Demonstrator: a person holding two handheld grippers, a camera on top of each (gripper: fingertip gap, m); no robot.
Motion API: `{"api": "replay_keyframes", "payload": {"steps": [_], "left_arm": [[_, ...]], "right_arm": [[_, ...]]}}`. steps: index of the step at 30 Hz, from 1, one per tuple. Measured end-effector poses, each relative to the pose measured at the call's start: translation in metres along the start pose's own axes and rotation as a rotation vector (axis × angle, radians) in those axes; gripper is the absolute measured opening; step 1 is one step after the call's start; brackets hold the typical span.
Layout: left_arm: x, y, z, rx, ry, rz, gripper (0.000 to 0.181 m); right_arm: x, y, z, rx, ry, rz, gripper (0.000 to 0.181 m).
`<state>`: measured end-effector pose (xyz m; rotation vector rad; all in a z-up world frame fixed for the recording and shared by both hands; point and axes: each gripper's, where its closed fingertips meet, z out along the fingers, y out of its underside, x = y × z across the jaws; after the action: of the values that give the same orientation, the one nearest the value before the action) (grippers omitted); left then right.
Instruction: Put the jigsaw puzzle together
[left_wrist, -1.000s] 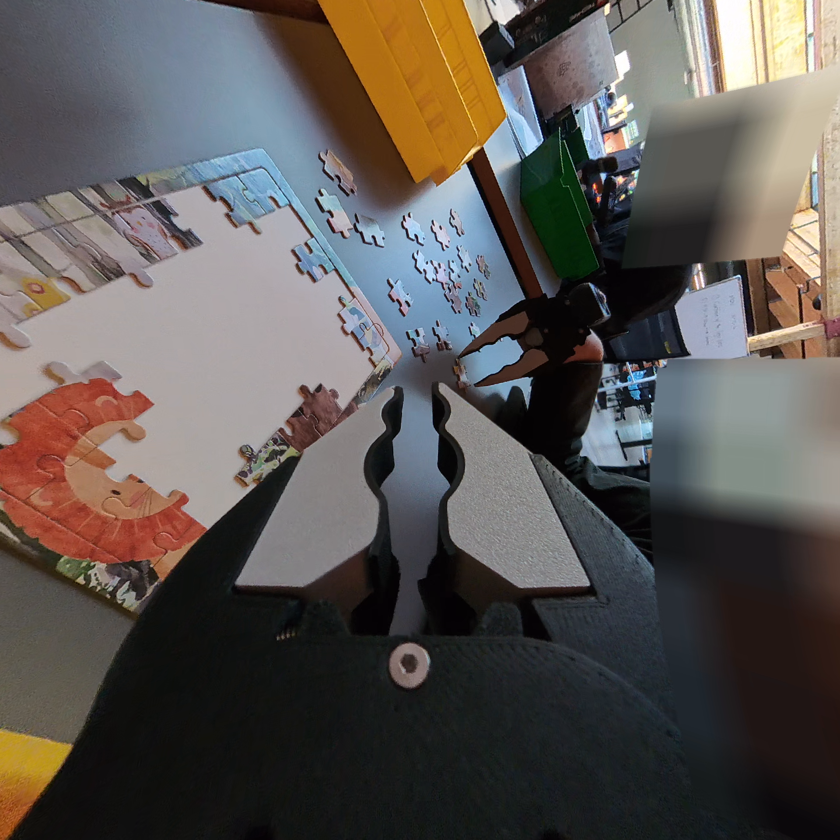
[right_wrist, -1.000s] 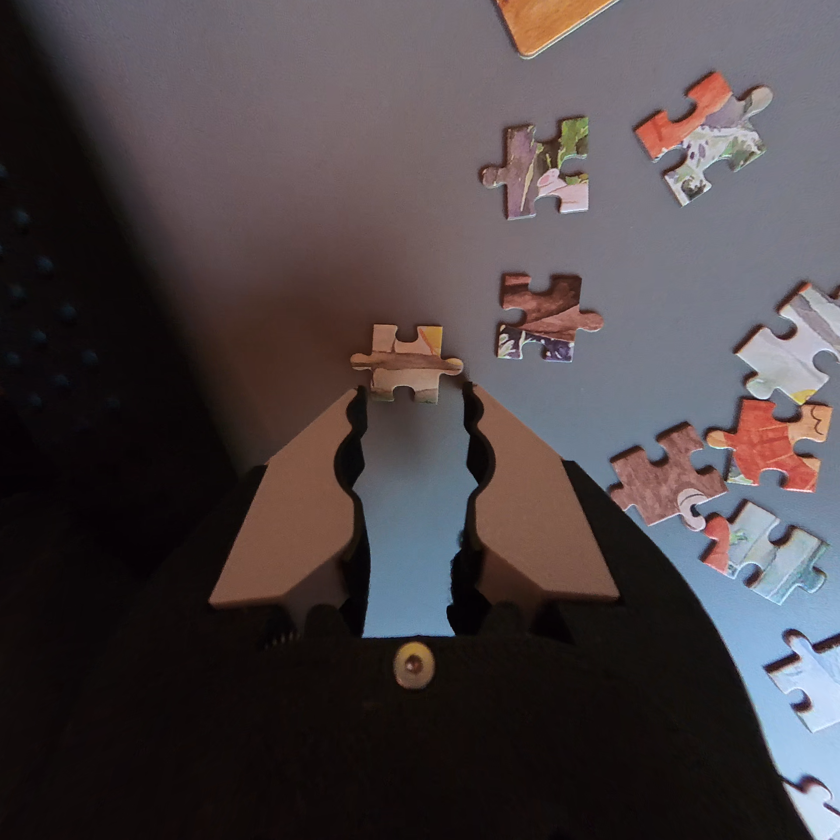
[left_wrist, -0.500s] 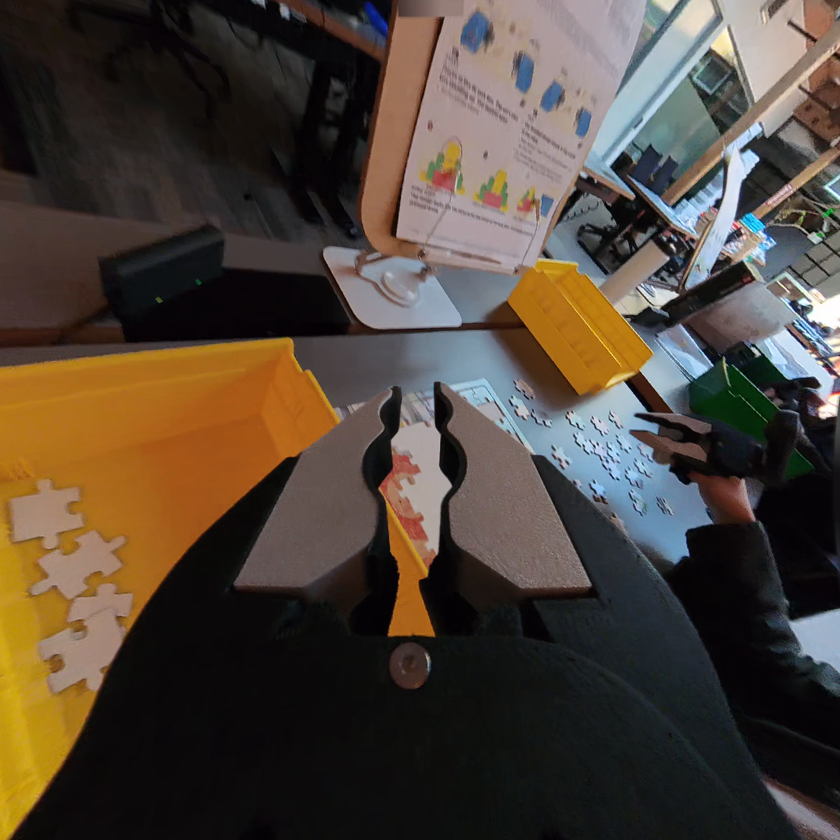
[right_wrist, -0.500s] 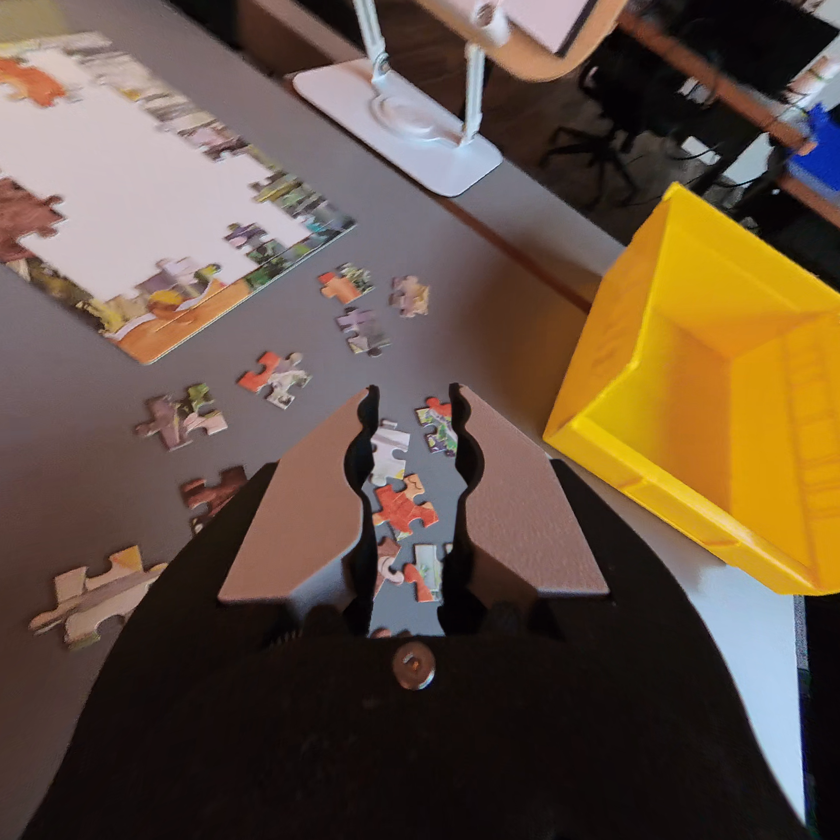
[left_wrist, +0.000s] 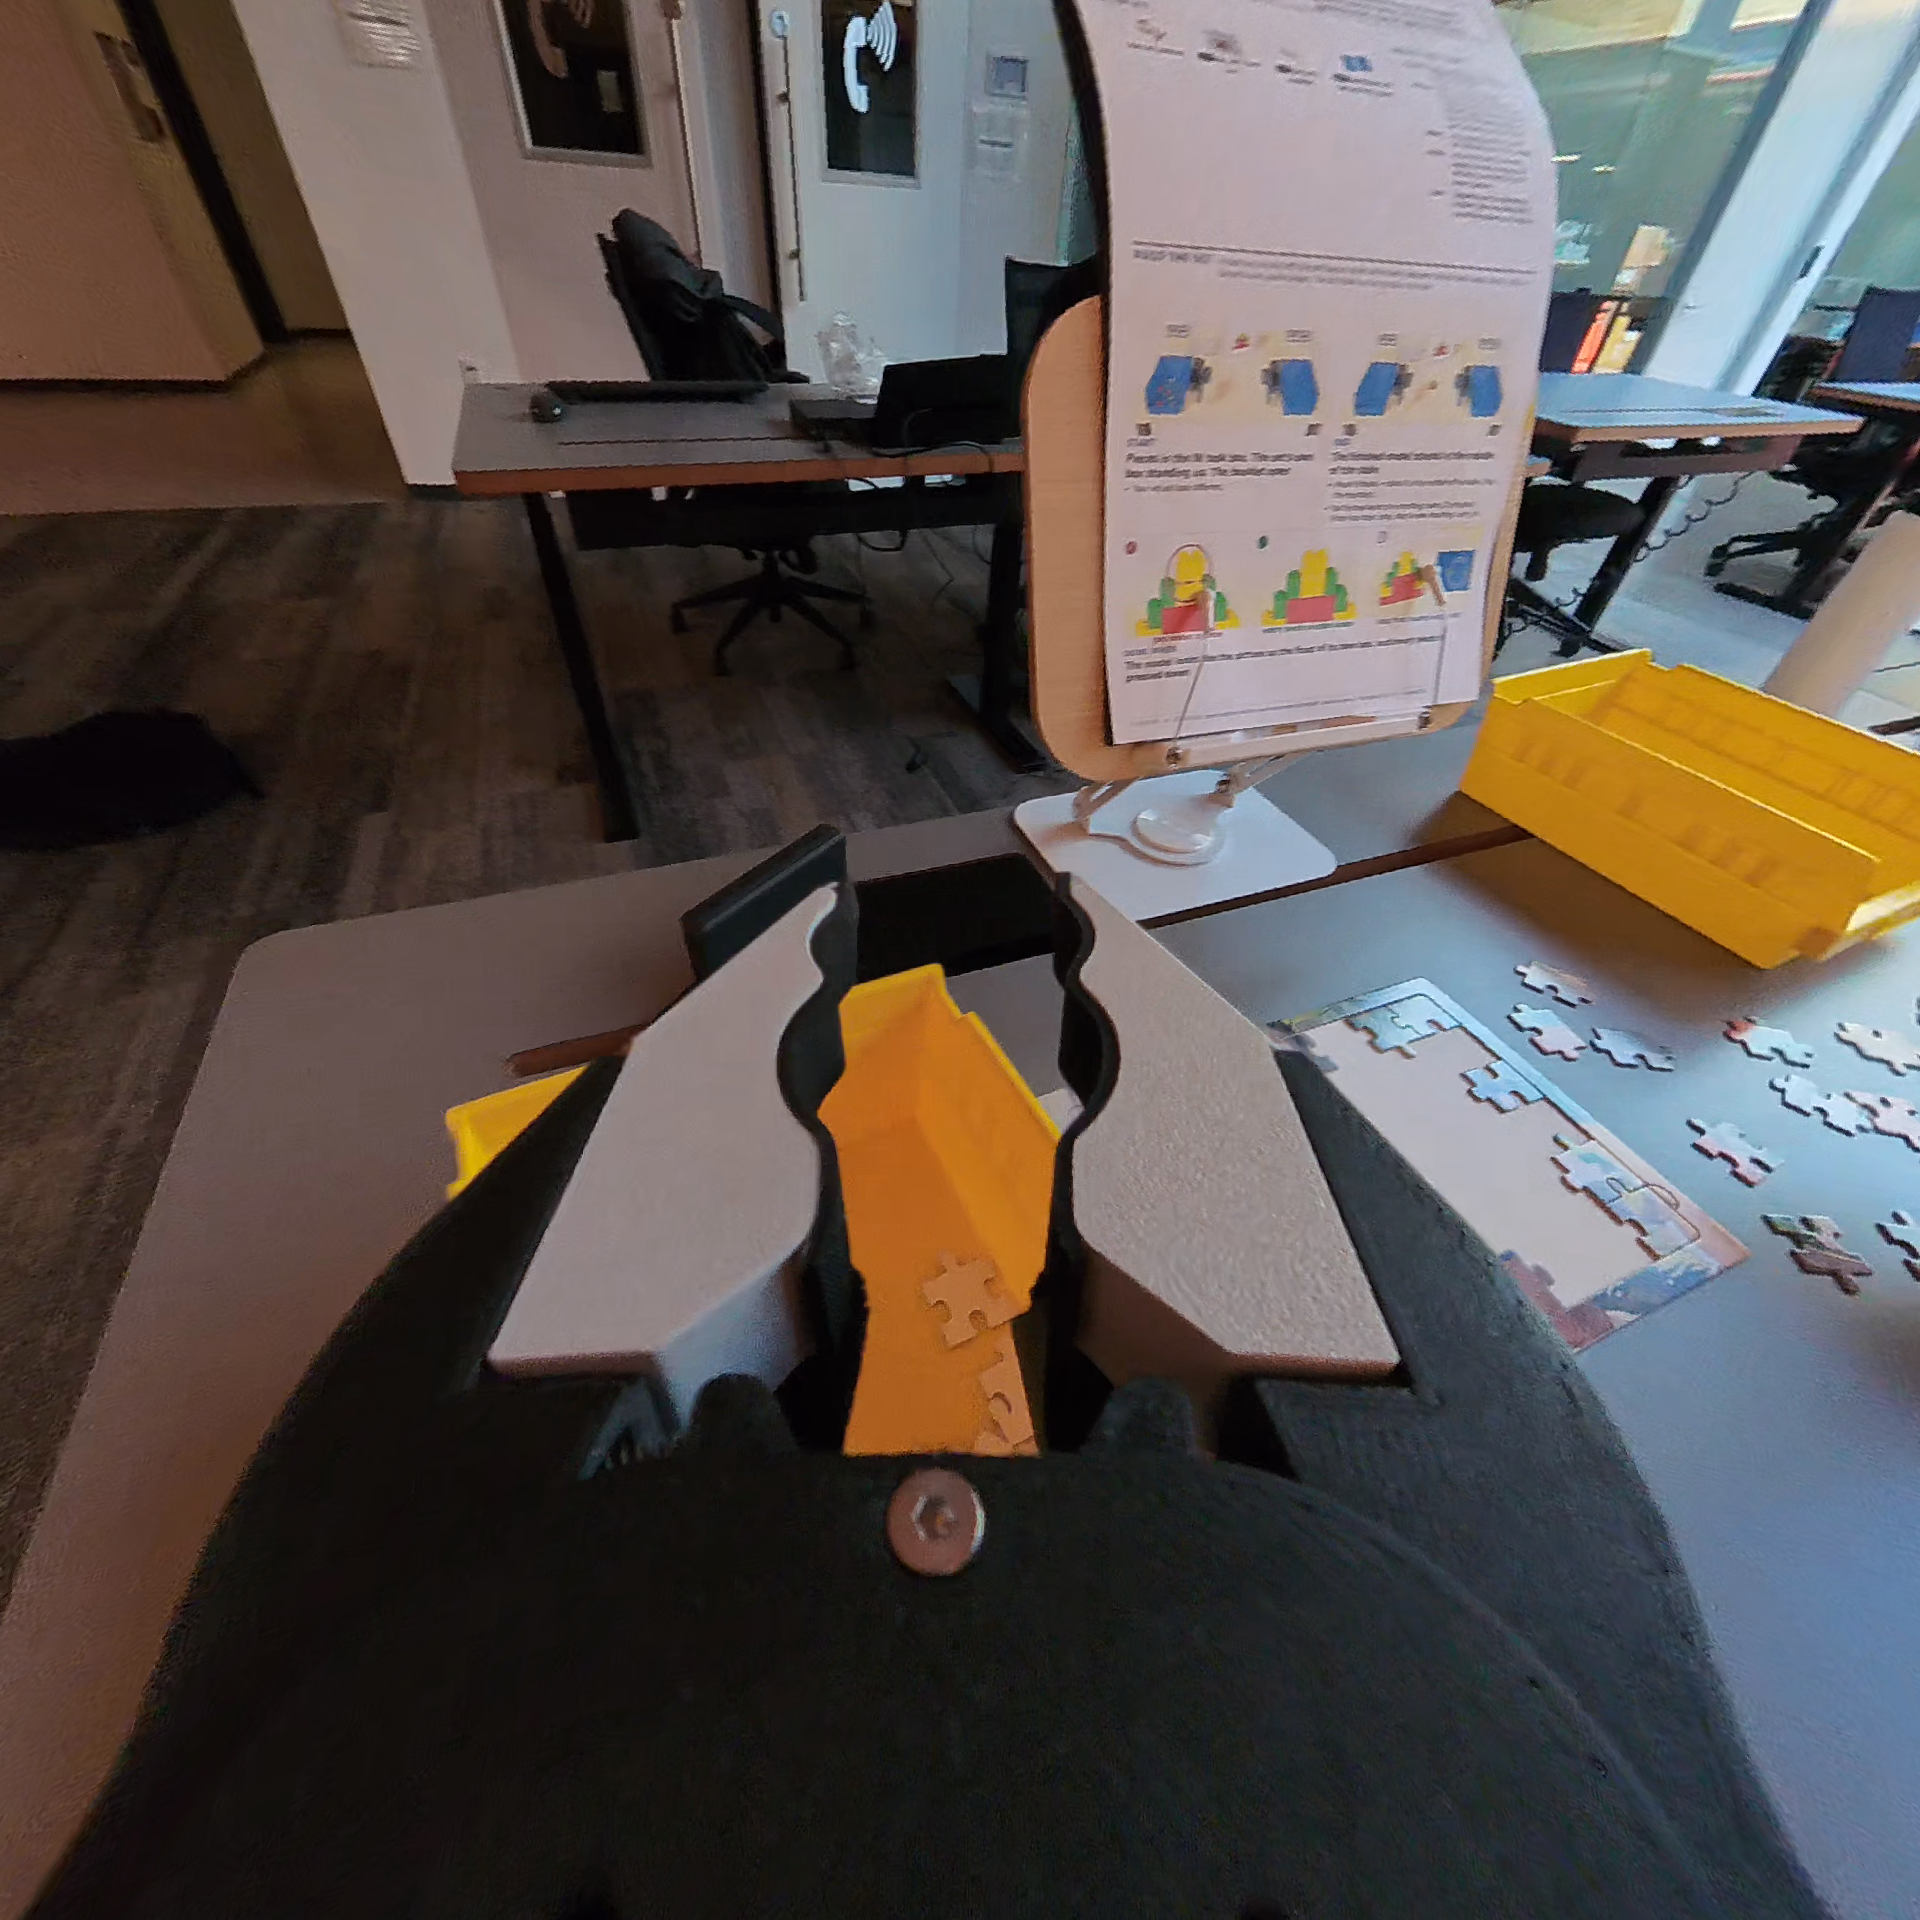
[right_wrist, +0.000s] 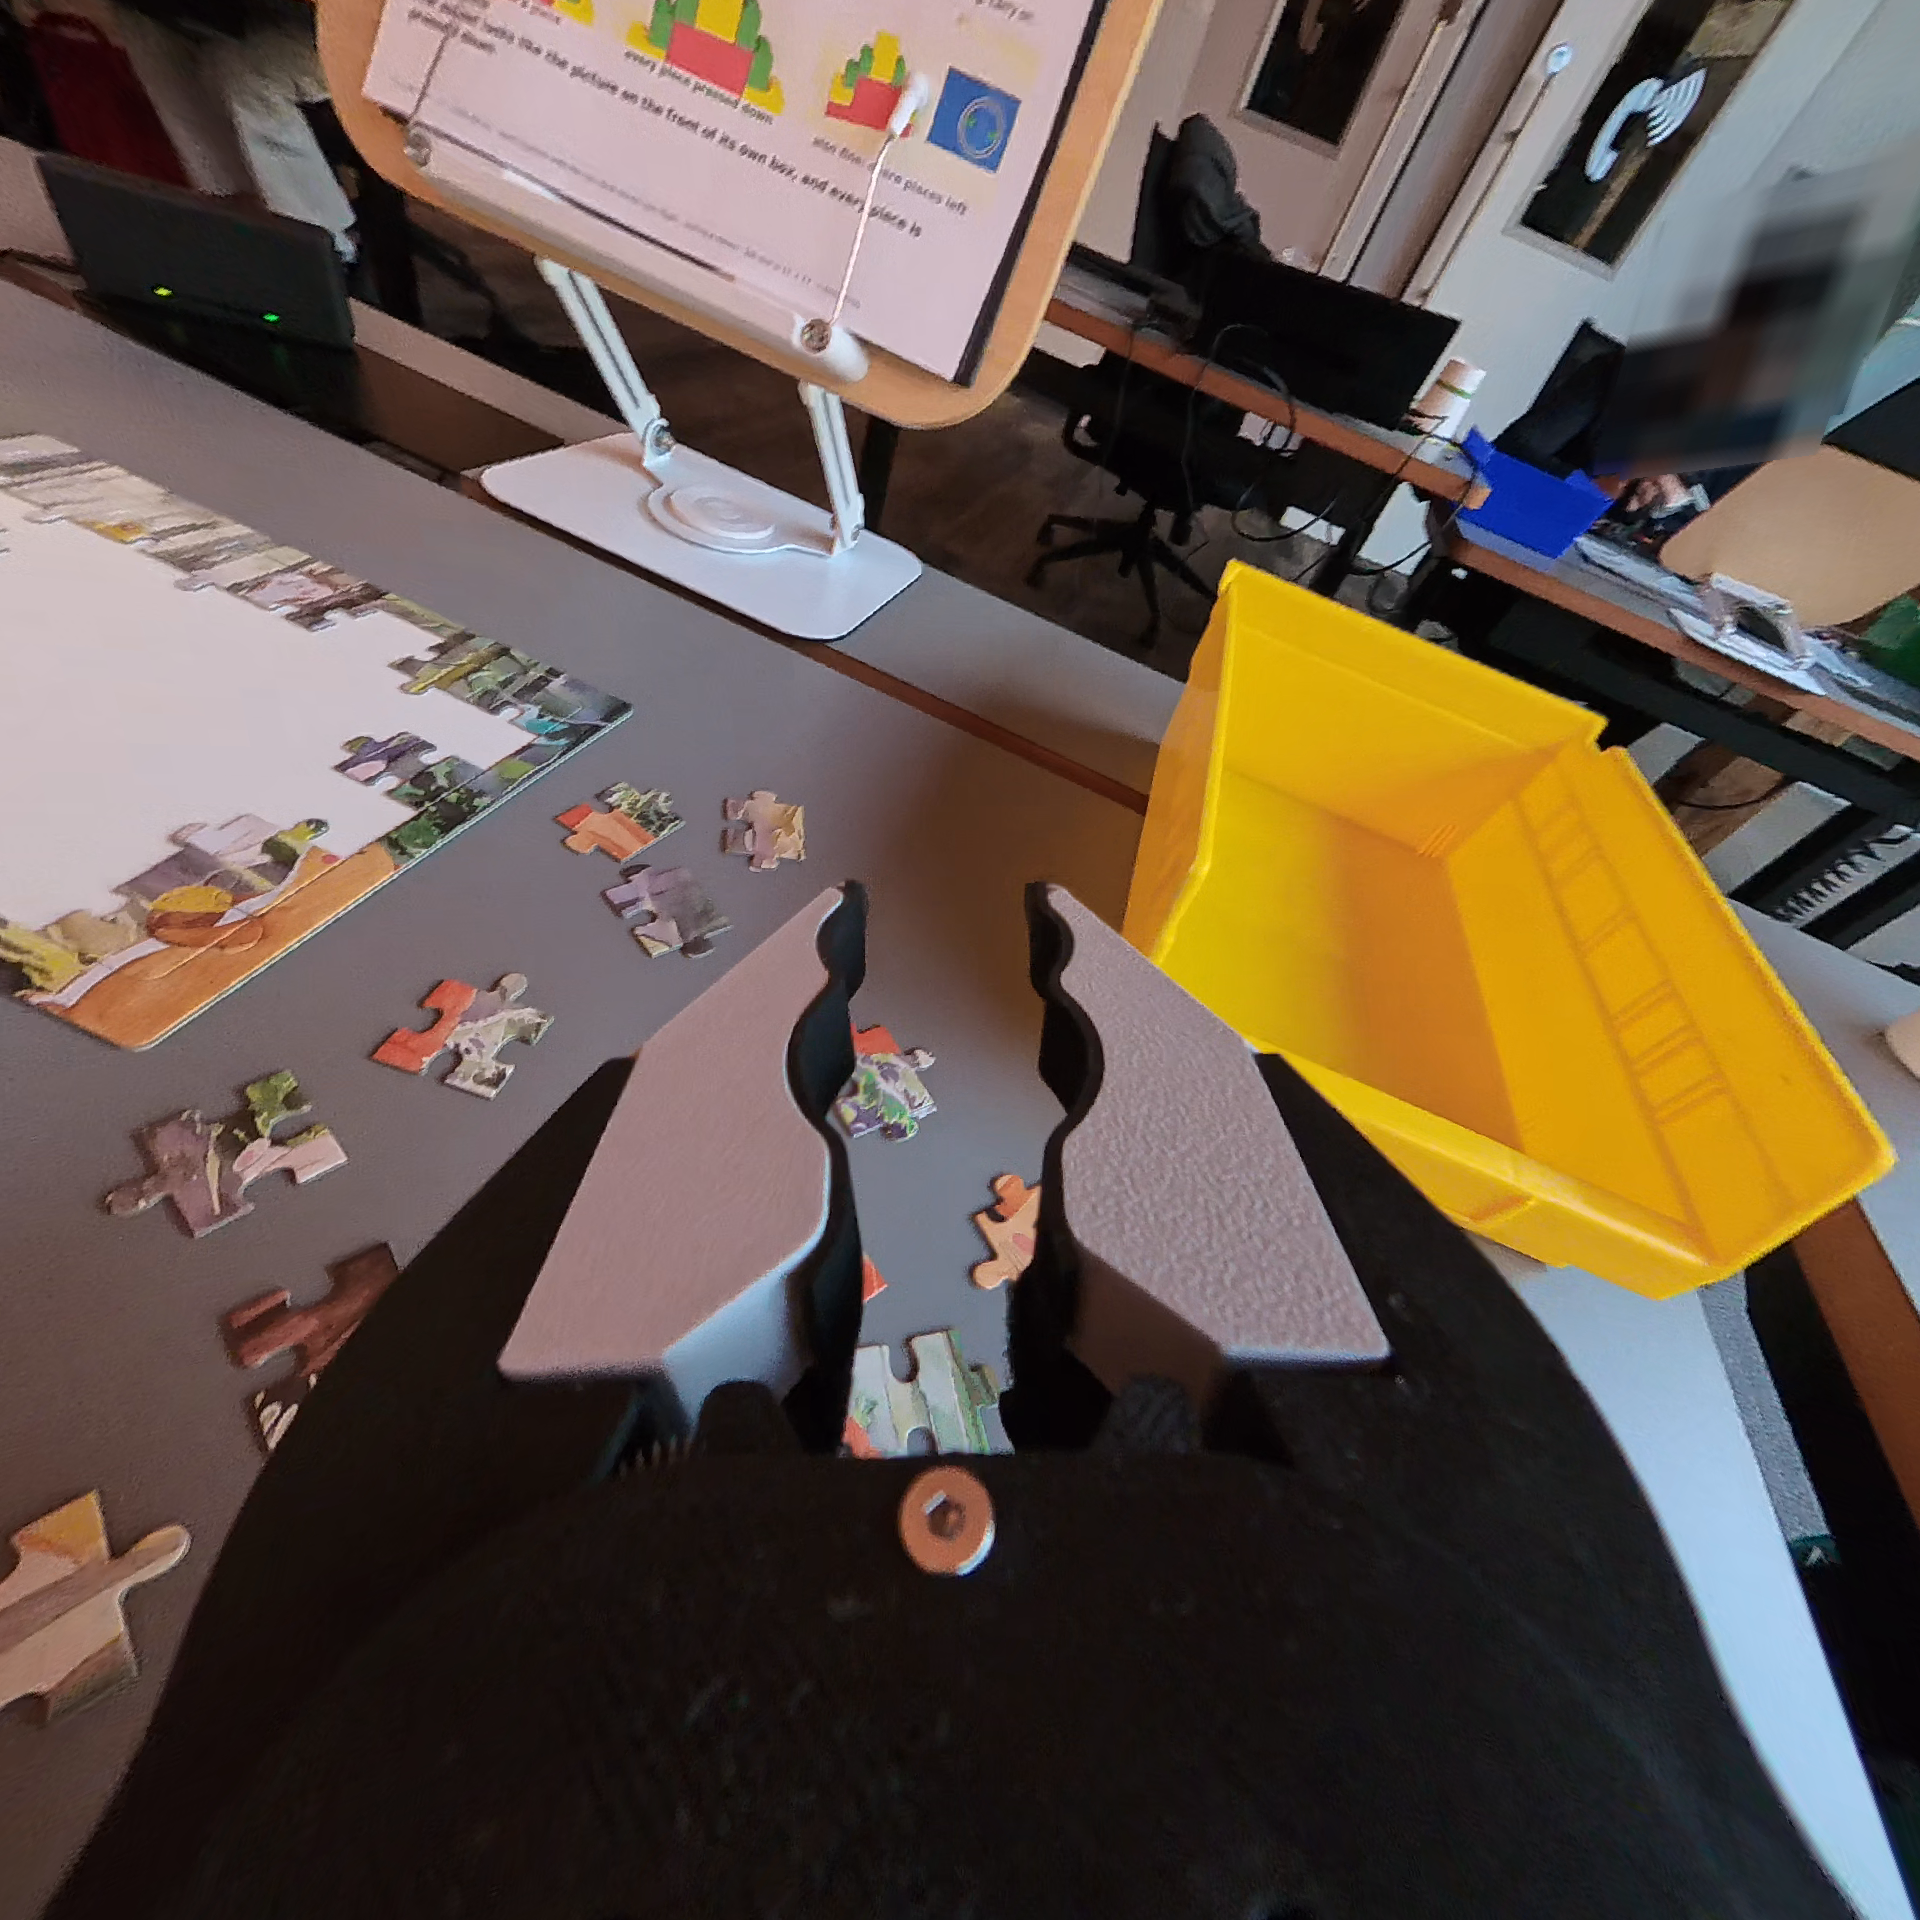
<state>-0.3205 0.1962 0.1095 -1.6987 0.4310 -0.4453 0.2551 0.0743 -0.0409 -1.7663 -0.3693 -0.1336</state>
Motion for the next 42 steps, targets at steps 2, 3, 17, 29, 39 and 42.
{"api": "replay_keyframes", "payload": {"steps": [2, 3, 17, 29, 39, 42], "left_arm": [[-0.01, 0.005, -0.005, -0.022, -0.016, -0.023, 0.044], [-0.015, 0.007, -0.007, -0.031, -0.018, -0.035, 0.049], [-0.061, 0.15, -0.011, -0.677, -0.028, -0.003, 0.025], [-0.024, 0.22, 0.007, -1.006, 0.14, 0.0, 0.041], [-0.019, 0.268, 0.006, -1.17, 0.227, 0.217, 0.055], [-0.016, 0.275, 0.003, -1.2, 0.254, 0.258, 0.056]], "right_arm": [[-0.003, 0.005, 0.002, -0.013, -0.014, -0.02, 0.031], [-0.003, 0.008, 0.004, -0.026, -0.011, -0.031, 0.031], [0.034, 0.008, -0.005, 0.033, 0.205, 0.013, 0.017], [0.02, 0.015, 0.004, -0.004, 0.142, -0.031, 0.017], [0.007, 0.021, 0.011, -0.041, 0.089, -0.082, 0.017], [0.005, 0.022, 0.013, -0.048, 0.078, -0.094, 0.017]]}}
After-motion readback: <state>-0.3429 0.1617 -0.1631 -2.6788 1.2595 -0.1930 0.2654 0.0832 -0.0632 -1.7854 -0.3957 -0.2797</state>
